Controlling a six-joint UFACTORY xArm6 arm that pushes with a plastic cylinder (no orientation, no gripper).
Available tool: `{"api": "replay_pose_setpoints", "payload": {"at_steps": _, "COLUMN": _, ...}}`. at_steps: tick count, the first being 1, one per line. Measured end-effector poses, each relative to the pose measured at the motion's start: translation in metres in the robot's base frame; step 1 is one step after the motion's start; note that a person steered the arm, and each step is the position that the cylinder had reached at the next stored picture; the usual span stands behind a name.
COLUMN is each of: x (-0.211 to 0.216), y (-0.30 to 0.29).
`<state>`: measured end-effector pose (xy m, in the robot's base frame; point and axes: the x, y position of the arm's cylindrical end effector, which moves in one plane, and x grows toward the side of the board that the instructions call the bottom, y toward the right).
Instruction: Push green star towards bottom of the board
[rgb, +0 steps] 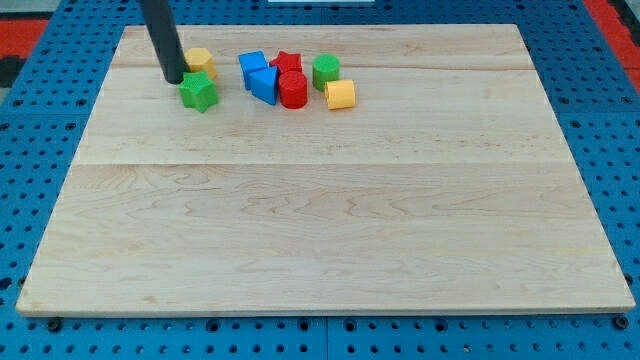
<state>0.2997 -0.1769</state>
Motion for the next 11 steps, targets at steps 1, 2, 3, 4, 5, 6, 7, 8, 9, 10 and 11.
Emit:
{"api": "replay_pose_setpoints", "payload": {"at_steps": 1, "x": 0.031, "y": 0.018}}
{"api": "replay_pose_setpoints", "payload": {"at_steps": 2, "x": 0.115, "y": 0.022}}
{"api": "replay_pose_setpoints", "payload": {"at_steps": 3, "x": 0.12, "y": -0.003}}
{"api": "replay_pose_setpoints", "payload": {"at_steps": 4, "x": 0.098, "y": -0.033}}
{"api": "replay_pose_setpoints", "payload": {"at_steps": 5, "x": 0.059, "y": 0.017}}
{"api": "replay_pose_setpoints", "payload": {"at_steps": 6, "x": 0.055, "y": 0.046}}
{"api": "replay_pose_setpoints", "payload": {"at_steps": 7, "x": 0.098, "y": 0.083}}
{"api": "replay_pose_setpoints", "payload": {"at_steps": 8, "x": 0.12, "y": 0.119}}
{"api": "replay_pose_setpoints", "payload": {"at_steps": 9, "x": 0.091, "y": 0.126}}
{"api": "replay_pose_setpoints", "payload": {"at_steps": 10, "x": 0.116, "y": 0.171}}
{"api": "replay_pose_setpoints", "payload": {"at_steps": 11, "x": 0.171, "y": 0.152}}
